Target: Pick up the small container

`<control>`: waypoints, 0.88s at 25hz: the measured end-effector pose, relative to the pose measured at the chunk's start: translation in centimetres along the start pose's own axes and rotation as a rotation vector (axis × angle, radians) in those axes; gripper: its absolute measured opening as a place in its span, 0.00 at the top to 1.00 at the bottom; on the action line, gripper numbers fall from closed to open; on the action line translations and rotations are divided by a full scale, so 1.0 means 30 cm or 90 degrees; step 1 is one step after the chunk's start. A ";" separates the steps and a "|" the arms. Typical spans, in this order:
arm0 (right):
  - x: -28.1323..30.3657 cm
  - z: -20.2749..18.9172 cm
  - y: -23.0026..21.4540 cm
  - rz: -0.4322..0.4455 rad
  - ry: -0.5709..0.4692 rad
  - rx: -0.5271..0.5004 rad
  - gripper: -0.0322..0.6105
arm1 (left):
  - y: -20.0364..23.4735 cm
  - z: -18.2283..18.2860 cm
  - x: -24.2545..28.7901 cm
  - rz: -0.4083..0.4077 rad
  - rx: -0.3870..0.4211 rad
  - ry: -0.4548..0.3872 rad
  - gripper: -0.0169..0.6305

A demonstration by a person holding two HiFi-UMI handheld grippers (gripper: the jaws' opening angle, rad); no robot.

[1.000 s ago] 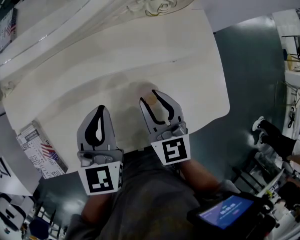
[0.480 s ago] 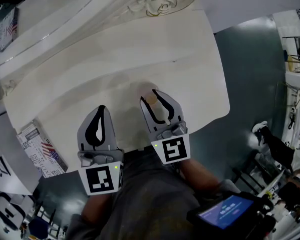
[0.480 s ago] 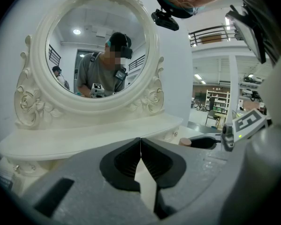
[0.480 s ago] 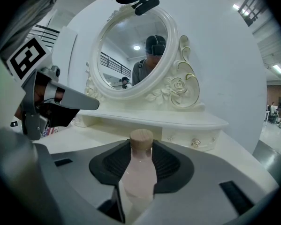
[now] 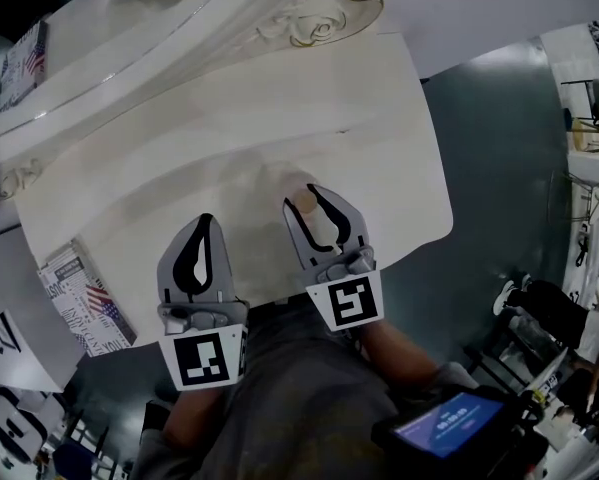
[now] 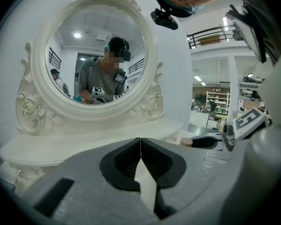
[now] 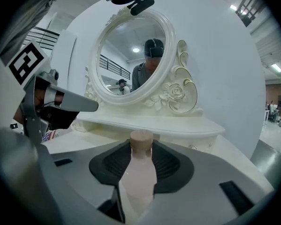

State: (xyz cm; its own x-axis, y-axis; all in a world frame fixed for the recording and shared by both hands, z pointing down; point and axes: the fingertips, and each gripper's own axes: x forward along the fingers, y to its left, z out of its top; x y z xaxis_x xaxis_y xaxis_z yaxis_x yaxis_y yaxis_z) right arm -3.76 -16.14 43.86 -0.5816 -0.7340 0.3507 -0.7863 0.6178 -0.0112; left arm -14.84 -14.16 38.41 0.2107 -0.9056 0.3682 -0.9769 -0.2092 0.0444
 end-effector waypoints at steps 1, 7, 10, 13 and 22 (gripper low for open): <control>-0.007 0.011 -0.001 0.000 -0.002 -0.001 0.73 | -0.002 0.008 -0.004 0.000 0.001 -0.004 0.95; -0.050 0.103 -0.014 -0.008 -0.033 -0.003 0.73 | 0.007 0.068 -0.029 0.016 0.010 -0.043 0.95; -0.083 0.158 -0.019 -0.014 -0.047 -0.007 0.73 | 0.029 0.111 -0.049 0.033 0.014 -0.067 0.95; -0.114 0.227 -0.030 -0.020 -0.071 -0.015 0.73 | 0.034 0.163 -0.068 0.039 0.023 -0.092 0.95; -0.204 0.400 -0.064 -0.030 -0.115 -0.019 0.73 | -0.028 0.316 -0.131 0.025 0.056 -0.167 0.95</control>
State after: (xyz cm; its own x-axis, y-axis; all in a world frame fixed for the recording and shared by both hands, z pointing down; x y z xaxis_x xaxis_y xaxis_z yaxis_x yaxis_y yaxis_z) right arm -1.20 -16.21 30.49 -0.5745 -0.7993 0.1761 -0.8085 0.5878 0.0303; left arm -14.51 -13.93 28.12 0.1859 -0.9760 0.1138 -0.9800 -0.1926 -0.0505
